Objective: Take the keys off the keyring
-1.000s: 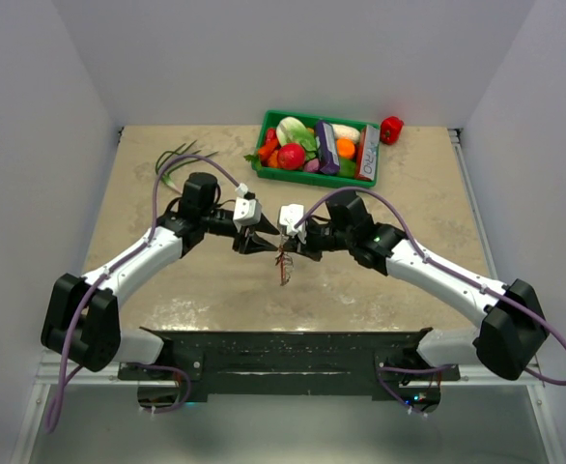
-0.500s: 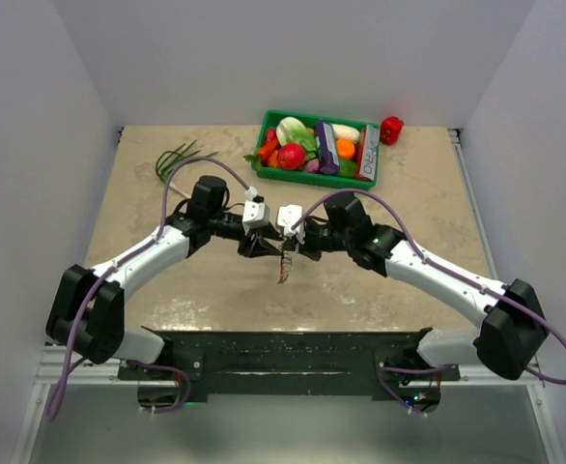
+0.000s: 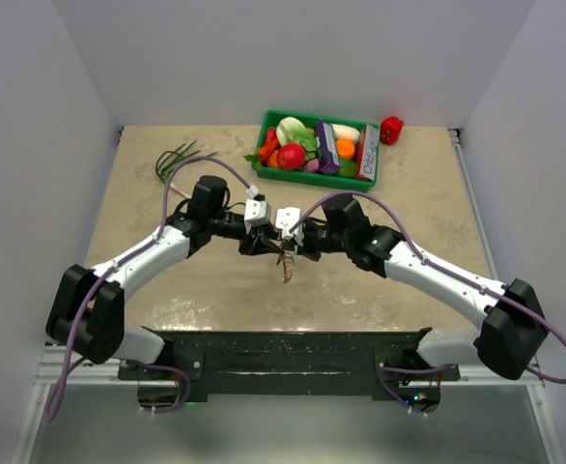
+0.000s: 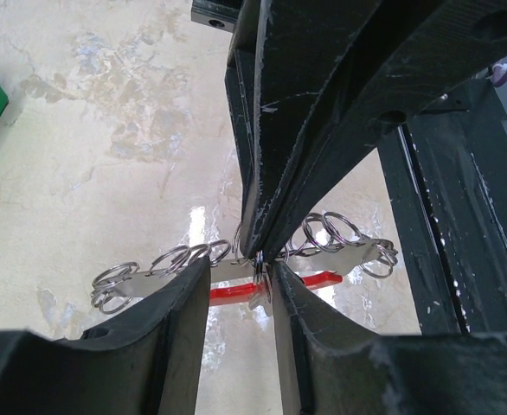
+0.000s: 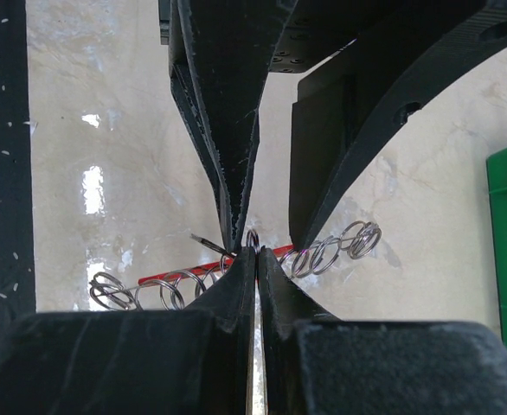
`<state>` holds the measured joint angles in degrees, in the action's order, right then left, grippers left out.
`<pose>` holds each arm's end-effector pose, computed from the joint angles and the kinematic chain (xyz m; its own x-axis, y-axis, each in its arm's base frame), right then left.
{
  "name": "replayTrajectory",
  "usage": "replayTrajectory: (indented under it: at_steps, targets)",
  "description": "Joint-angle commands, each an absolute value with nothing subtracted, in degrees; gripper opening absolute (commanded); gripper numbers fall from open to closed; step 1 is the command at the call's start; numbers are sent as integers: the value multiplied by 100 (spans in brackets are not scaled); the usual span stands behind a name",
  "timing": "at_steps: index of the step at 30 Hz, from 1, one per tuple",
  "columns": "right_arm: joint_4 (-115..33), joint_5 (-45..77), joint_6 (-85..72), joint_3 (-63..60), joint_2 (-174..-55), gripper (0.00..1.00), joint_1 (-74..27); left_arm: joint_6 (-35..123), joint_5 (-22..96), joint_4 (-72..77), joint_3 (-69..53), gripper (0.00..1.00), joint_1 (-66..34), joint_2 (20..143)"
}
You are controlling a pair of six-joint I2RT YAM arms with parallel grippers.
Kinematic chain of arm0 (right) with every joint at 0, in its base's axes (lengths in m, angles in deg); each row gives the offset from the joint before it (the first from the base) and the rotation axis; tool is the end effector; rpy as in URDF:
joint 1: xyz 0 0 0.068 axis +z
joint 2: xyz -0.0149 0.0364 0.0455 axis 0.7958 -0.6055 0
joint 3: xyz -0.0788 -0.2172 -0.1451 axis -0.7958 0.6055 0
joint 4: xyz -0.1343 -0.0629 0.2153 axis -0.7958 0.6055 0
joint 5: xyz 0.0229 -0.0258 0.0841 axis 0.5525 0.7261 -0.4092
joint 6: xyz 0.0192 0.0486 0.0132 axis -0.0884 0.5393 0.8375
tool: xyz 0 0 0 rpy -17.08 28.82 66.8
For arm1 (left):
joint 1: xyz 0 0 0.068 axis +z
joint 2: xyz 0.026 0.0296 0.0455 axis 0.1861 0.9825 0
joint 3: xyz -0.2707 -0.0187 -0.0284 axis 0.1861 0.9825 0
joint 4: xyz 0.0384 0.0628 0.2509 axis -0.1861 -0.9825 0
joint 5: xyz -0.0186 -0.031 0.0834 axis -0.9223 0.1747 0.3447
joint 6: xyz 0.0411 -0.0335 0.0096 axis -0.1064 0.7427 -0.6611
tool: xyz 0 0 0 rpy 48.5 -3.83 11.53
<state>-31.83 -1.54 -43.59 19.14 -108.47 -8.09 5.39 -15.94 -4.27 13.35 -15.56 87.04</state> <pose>0.1993 0.2180 0.2883 0.1440 -0.4985 -0.8549 -0.9540 0.1597 -0.2538 0.2508 -0.1585 0.2513 -0.0654 0.2770 -0.9587 0.9973 -0.0136 -0.0720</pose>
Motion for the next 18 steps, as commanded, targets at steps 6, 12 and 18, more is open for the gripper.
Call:
replayTrajectory:
  at_steps: [6, 12, 18]
  targets:
    - [-3238, -8, -4515, 1760, -10839, 0, -703, 627, -1621, -233, 1131, 40, -1573, 8686]
    - [-3229, 141, -4576, 1769, -10866, 0, -668, 504, -1699, -391, 1079, 43, -1573, 8677]
    - [-3247, 142, -4567, 1778, -10848, 0, -659, 424, -1682, -436, 1096, 36, -1573, 8686]
